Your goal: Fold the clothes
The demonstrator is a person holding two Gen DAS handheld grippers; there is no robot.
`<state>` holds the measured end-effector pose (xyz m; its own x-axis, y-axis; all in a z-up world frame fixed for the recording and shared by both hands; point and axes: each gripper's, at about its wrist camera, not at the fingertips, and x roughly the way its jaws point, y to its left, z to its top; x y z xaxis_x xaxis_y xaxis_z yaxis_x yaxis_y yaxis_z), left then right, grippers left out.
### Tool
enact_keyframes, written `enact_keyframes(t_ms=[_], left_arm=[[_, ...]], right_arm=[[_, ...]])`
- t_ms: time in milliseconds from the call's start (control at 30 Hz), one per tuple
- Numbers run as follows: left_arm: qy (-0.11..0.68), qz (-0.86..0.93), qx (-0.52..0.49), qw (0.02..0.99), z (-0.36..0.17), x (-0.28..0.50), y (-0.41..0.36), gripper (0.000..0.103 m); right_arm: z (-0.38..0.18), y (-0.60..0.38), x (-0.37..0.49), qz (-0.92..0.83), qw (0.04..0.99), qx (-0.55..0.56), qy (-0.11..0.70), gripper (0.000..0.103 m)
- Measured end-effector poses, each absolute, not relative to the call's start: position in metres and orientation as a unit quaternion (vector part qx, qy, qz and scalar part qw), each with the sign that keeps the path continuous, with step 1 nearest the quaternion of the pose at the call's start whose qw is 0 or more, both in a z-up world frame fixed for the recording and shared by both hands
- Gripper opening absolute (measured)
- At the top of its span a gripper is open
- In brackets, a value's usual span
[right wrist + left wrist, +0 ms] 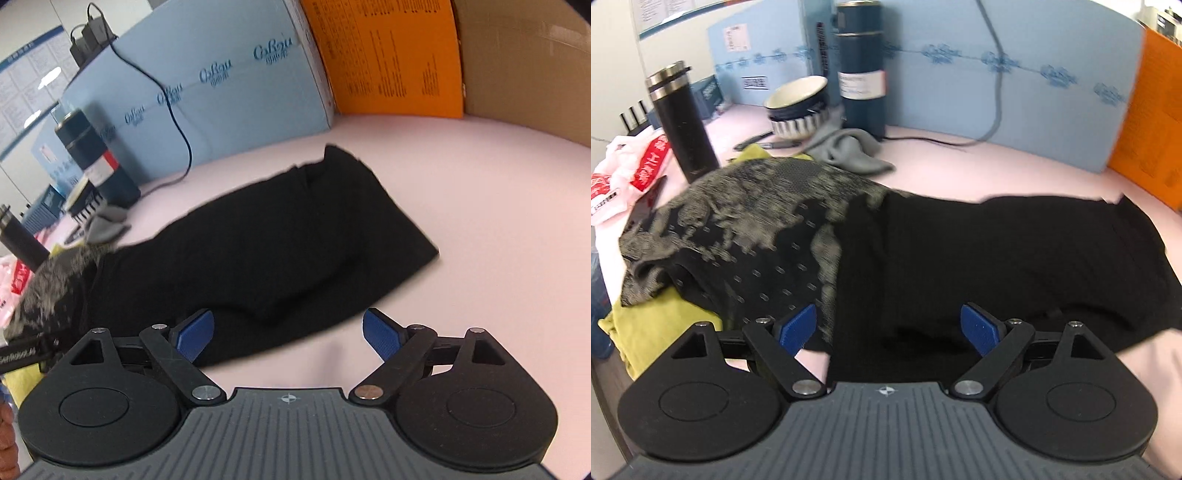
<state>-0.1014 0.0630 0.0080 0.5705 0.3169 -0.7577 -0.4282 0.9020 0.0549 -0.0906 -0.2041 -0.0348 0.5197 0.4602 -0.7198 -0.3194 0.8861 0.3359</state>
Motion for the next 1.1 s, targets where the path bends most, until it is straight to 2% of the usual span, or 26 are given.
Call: enact_keyframes(t_ms=[200,900,1100], left_arm=[[0.432,0.196,-0.084,0.876,-0.003,-0.102,0.045,0.085],[0.456,0.195,-0.09,0.864,-0.02,-0.096,0.039,0.085],[0.471,0.191,-0.09,0.857,-0.026,-0.091,0.041,0.085]], right_arm=[[-0.052,-0.198,-0.126,0.231,0.857,0.058,0.458,0.091],[-0.057,-0.191,-0.125,0.267,0.841,0.058,0.467,0.093],[-0.046,-0.199,-0.126,0.278,0.86,0.093,0.417,0.093]])
